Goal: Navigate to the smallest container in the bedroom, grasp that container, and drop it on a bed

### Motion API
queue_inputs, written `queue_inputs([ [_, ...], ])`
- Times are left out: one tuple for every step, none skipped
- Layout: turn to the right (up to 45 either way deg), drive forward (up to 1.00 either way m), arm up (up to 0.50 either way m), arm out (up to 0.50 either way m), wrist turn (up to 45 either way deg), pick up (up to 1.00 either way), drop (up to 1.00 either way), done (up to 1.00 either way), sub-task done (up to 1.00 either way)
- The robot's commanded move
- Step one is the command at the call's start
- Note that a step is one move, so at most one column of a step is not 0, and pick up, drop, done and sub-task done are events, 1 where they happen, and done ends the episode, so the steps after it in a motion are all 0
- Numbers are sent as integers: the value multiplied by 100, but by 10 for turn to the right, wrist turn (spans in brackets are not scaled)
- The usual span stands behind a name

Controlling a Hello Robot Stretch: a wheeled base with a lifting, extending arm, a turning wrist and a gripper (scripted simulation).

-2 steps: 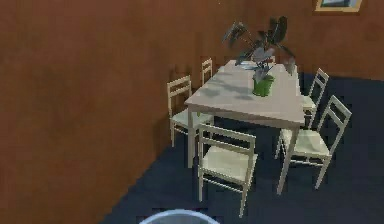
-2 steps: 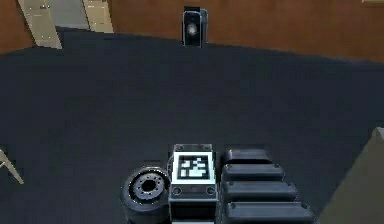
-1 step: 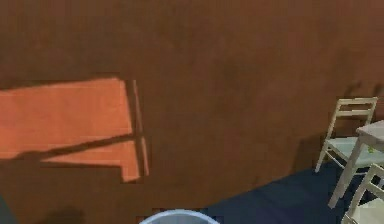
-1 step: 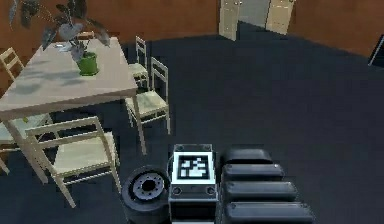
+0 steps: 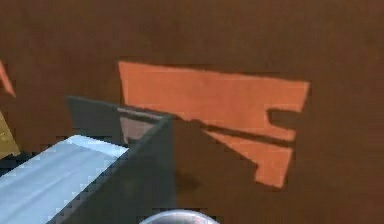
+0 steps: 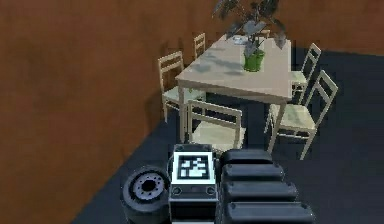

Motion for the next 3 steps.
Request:
queue_inputs([
  [-450,0,0,0,0,0,0,0,0],
  [-150,0,0,0,0,0,0,0,0],
  [450,0,0,0,0,0,0,0,0],
])
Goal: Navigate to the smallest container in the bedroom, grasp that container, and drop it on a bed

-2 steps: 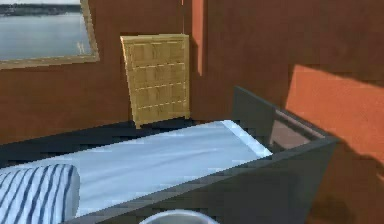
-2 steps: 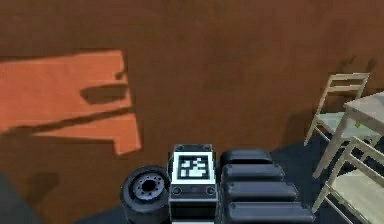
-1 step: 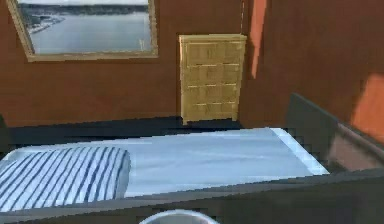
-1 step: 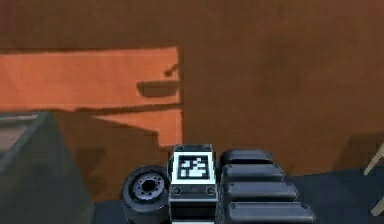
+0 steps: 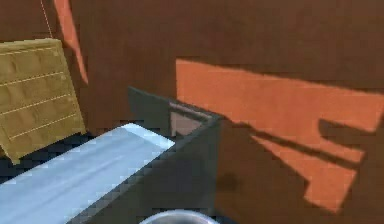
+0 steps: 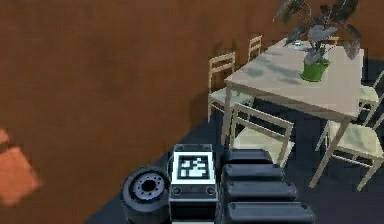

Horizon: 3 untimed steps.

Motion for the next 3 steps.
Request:
queue_inputs([
  [450,0,0,0,0,0,0,0,0],
  [450,0,0,0,0,0,0,0,0],
  [330,0,0,0,0,0,0,0,0],
])
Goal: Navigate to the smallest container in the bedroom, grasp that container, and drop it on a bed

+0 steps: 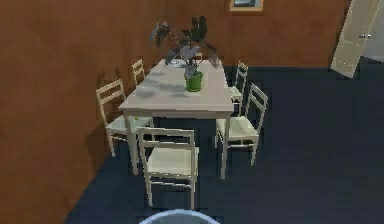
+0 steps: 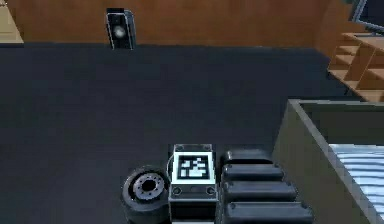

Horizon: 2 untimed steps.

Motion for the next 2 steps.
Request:
queue_inputs([
  [-450,0,0,0,0,0,0,0,0],
  [-450,0,0,0,0,0,0,0,0],
])
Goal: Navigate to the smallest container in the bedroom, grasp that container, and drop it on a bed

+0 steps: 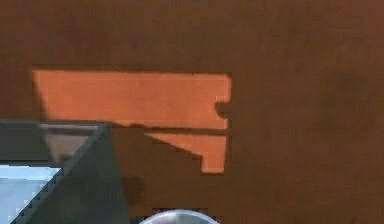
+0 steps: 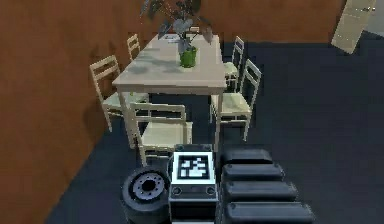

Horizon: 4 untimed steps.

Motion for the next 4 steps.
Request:
queue_inputs([
  [-390,0,0,0,0,0,0,0,0],
  [0,25,0,0,0,0,0,0,0],
  [450,0,0,0,0,0,0,0,0],
  [360,0,0,0,0,0,0,0,0],
])
